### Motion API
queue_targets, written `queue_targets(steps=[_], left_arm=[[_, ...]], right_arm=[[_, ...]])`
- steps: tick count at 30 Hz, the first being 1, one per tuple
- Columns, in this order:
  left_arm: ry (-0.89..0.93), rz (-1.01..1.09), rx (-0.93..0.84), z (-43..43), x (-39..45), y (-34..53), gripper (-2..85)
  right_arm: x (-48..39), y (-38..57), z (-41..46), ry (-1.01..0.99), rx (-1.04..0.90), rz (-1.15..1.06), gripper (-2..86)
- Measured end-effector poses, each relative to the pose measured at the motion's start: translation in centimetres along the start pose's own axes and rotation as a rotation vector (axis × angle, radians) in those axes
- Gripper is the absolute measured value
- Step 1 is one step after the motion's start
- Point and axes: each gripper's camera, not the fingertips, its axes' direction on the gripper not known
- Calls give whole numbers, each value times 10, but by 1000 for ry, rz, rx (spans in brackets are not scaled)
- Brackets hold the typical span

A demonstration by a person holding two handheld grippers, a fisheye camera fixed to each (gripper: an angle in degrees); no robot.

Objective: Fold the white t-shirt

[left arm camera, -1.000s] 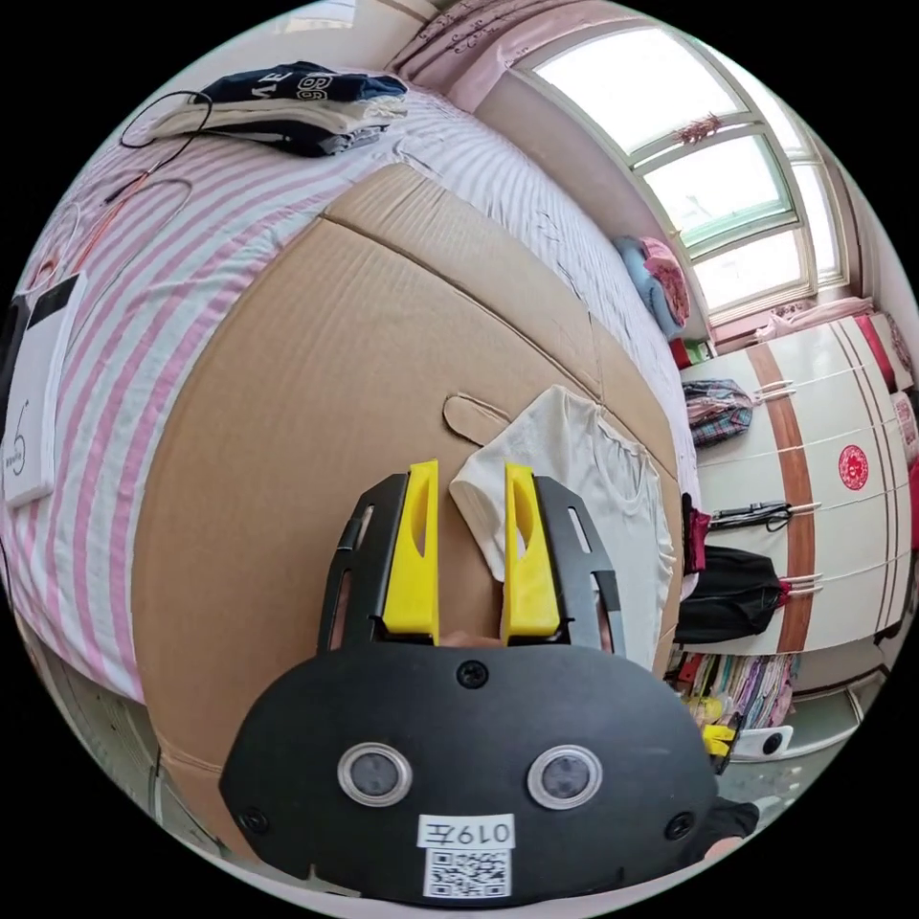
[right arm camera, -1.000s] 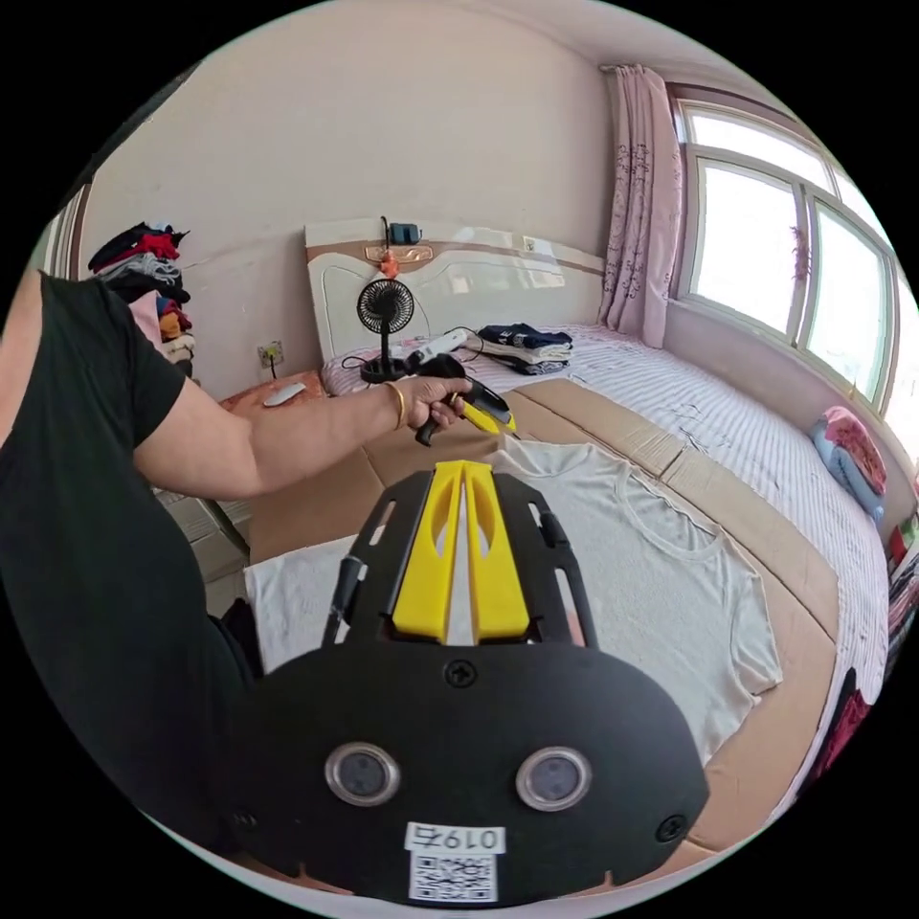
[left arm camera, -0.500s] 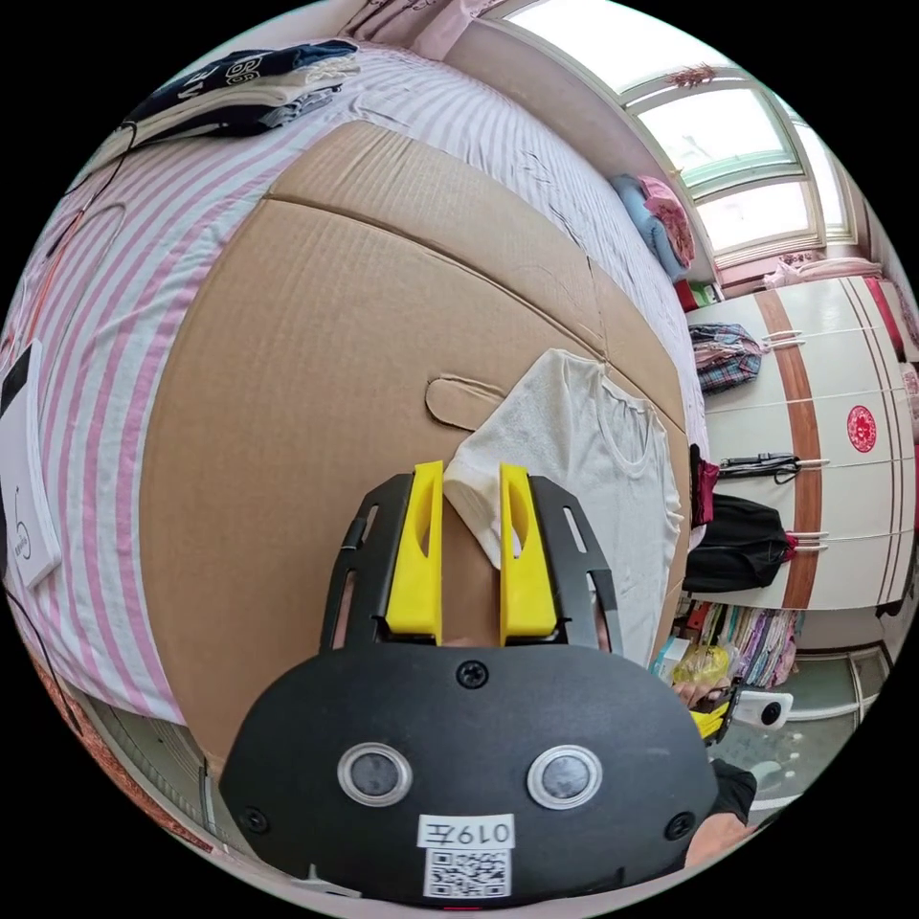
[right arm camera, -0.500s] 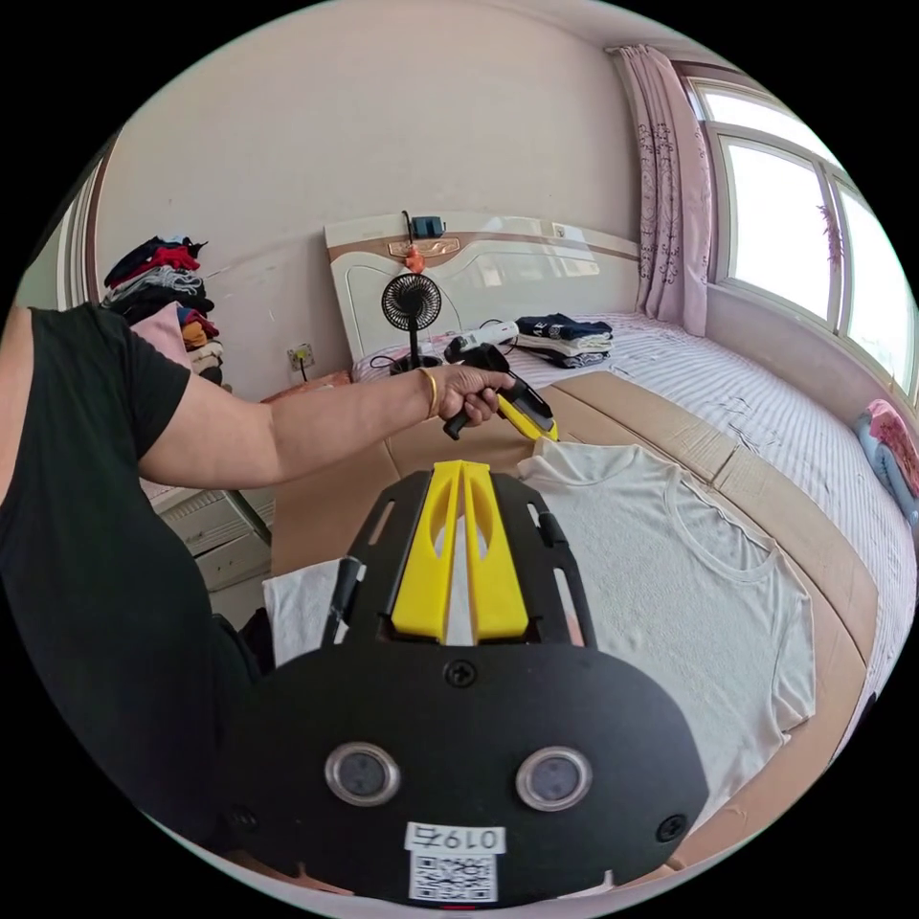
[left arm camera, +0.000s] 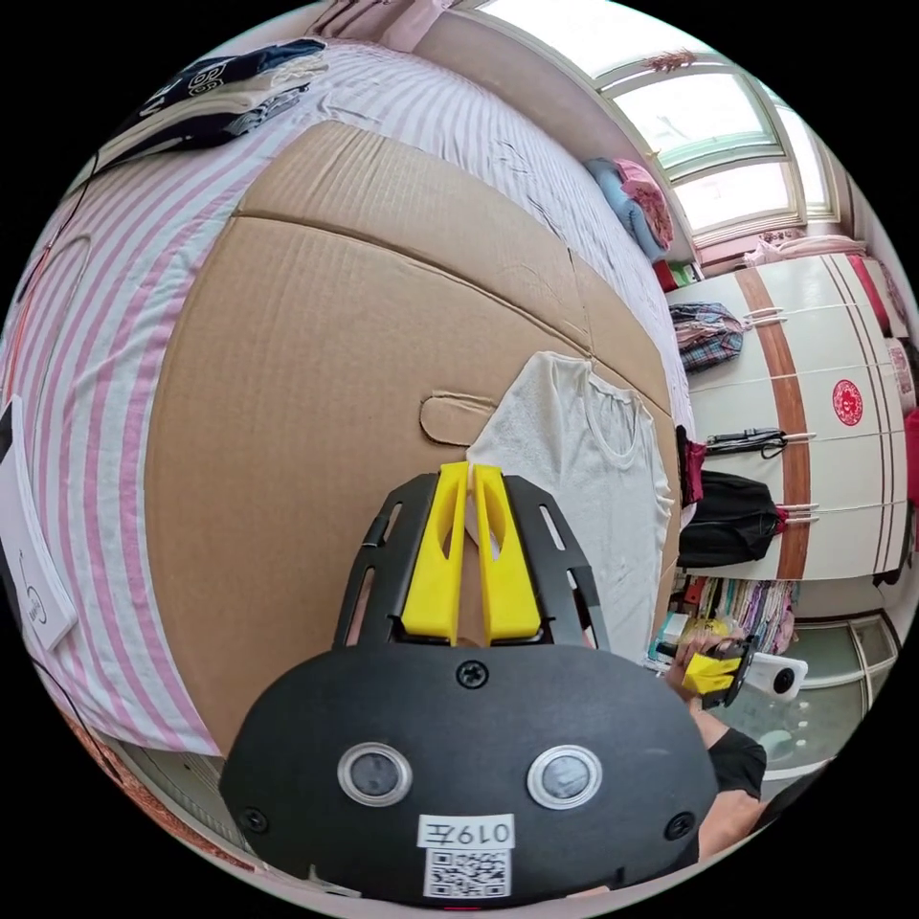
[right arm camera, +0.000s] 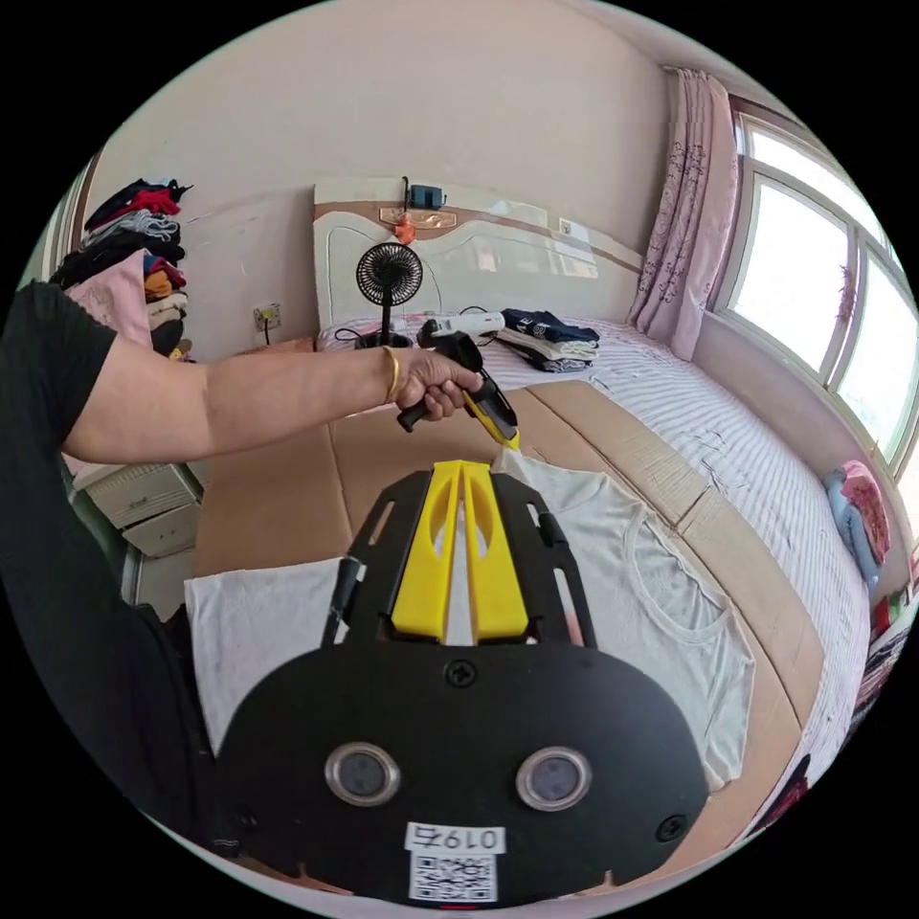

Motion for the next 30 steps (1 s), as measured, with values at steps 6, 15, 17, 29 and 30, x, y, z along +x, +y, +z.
queue_targets(steps=[6, 15, 17, 29, 30], left_arm=[[-66, 114, 46, -7, 29, -5, 17], [-84, 196, 48, -12, 62, -8, 16], [-75, 210, 45, -14, 69, -8, 16], [-216, 430, 38, -19, 130, 6, 15], [-227, 451, 41, -18, 132, 9, 15]], right_arm=[[68, -65, 75, -97, -144, -60, -9], [45, -94, 167, 19, -233, -86, -8], [35, -96, 177, 98, -221, -73, -9], [134, -178, 221, 18, -202, -216, 47], [149, -188, 230, -19, -216, -234, 55]])
